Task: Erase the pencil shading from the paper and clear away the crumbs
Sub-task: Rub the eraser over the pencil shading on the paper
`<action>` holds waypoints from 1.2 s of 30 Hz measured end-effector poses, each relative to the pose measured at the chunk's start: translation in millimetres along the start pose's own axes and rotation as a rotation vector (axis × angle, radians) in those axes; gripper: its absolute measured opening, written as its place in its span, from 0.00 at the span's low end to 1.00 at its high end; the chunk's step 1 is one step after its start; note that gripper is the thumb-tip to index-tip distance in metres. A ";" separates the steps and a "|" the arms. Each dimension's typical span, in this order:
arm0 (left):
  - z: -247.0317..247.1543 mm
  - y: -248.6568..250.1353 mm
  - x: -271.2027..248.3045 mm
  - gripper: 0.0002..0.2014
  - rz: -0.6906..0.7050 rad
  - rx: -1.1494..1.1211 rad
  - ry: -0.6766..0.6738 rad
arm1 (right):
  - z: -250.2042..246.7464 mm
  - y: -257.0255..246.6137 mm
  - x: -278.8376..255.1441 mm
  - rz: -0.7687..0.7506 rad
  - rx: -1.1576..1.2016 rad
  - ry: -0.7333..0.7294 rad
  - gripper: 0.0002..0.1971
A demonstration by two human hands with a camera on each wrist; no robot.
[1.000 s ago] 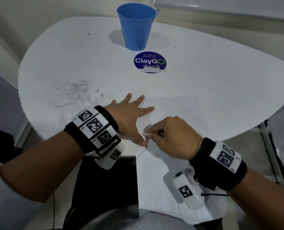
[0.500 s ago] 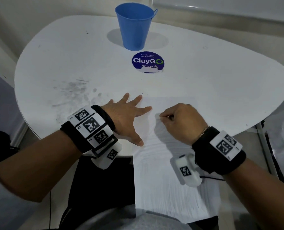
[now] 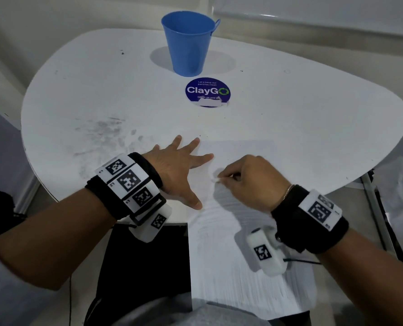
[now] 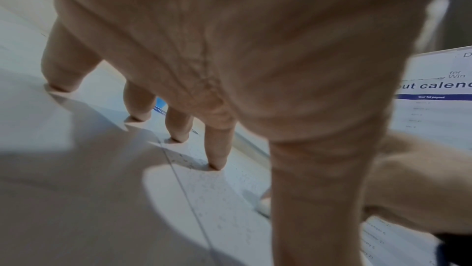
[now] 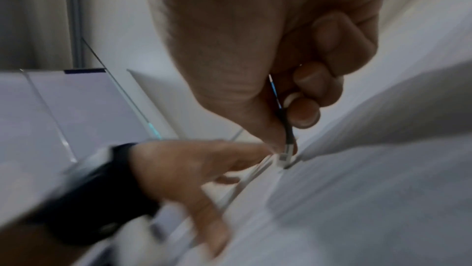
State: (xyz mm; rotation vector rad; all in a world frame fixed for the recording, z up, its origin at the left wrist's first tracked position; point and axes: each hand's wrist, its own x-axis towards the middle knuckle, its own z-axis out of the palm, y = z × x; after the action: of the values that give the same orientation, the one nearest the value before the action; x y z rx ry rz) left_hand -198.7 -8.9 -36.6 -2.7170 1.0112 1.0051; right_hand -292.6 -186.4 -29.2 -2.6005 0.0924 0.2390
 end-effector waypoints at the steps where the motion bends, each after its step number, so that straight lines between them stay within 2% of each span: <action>1: -0.2 -0.1 -0.7 0.60 0.001 -0.005 0.000 | -3.0 4.5 3.6 0.033 0.015 0.052 0.08; 3: -0.2 -0.2 -0.8 0.60 0.002 -0.002 0.001 | -2.7 7.3 5.1 0.057 0.015 0.095 0.09; 7: -0.2 1.5 -0.3 0.60 -0.001 0.020 0.002 | 9.1 -9.6 -8.8 -0.053 0.011 -0.065 0.09; 12: -1.8 2.4 -3.4 0.60 0.006 0.007 0.002 | -4.2 9.2 7.2 0.079 0.010 0.110 0.09; 16: -1.1 2.2 -2.9 0.60 0.004 0.008 0.004 | 9.6 -6.7 -6.5 -0.019 0.010 -0.040 0.09; 17: -1.2 2.4 -2.7 0.60 0.003 0.006 0.003 | 8.7 -5.0 -5.1 -0.014 0.010 -0.040 0.08; 20: -2.2 2.5 -3.8 0.60 0.002 -0.003 -0.004 | -1.7 10.5 5.7 0.071 0.013 0.099 0.08; 22: -2.5 2.4 -4.0 0.60 0.004 0.003 -0.002 | -2.8 13.1 5.1 0.081 0.014 0.122 0.08; 26: -2.5 2.4 -4.2 0.59 0.000 0.006 -0.003 | 8.0 -1.4 -4.2 -0.019 0.001 -0.014 0.09; 31: -2.1 0.8 -3.7 0.60 0.002 -0.006 -0.004 | -2.7 8.6 2.2 0.086 -0.053 0.082 0.11; 34: -0.9 1.5 -2.5 0.60 0.000 0.001 0.000 | 6.1 -5.9 -8.6 -0.019 -0.076 -0.023 0.11; 36: -1.2 1.9 -2.0 0.60 0.001 0.006 0.005 | 4.6 -6.9 -8.2 -0.023 -0.075 -0.043 0.12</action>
State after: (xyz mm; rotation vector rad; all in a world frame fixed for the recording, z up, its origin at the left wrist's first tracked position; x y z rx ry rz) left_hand -200.3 -9.7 -34.2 -2.7155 1.0150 0.9940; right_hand -300.6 -178.0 -28.1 -2.6679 0.0387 0.2947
